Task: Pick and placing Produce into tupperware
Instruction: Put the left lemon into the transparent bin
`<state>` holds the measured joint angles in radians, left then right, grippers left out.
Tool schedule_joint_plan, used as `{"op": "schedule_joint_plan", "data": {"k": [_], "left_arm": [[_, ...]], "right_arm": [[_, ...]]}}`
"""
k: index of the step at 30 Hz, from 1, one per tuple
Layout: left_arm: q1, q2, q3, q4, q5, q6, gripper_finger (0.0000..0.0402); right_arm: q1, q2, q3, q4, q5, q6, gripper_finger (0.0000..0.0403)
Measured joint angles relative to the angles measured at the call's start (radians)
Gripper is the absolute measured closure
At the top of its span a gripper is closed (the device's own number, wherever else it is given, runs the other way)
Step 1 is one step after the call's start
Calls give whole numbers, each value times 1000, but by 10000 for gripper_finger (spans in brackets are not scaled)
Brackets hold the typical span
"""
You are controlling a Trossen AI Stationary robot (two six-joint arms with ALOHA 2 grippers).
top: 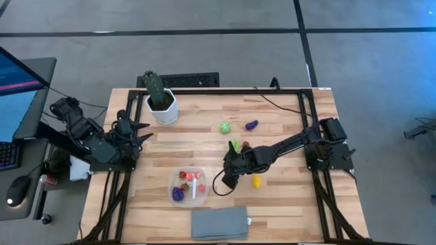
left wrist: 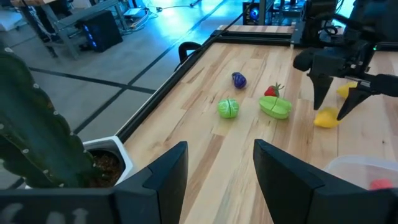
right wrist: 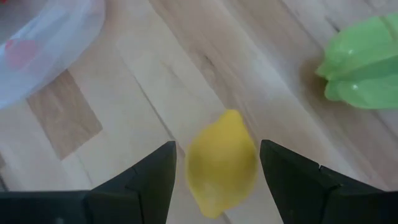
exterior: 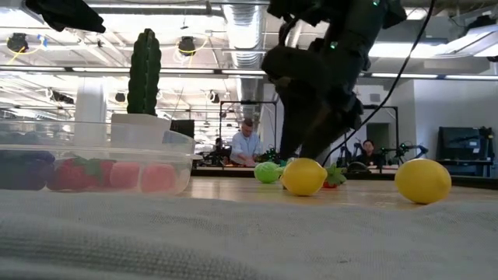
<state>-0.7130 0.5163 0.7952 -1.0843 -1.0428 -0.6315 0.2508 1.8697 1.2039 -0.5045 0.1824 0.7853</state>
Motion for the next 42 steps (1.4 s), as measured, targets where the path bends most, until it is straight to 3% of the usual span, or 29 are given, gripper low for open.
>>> {"op": "schedule_joint_plan", "data": {"k": [13,21,42], "left_arm": [[0,0,0,-2,-14,-2,228],[0,0,0,-3,-15,-10,228],[0,0,0,-4,-20,-11,228]], "right_arm": [[-10,17,0,-1,-3,-8,146],[-17,81,-1,66,-143,8,146],[-23,82,1,11,-143,-34,147]]}}
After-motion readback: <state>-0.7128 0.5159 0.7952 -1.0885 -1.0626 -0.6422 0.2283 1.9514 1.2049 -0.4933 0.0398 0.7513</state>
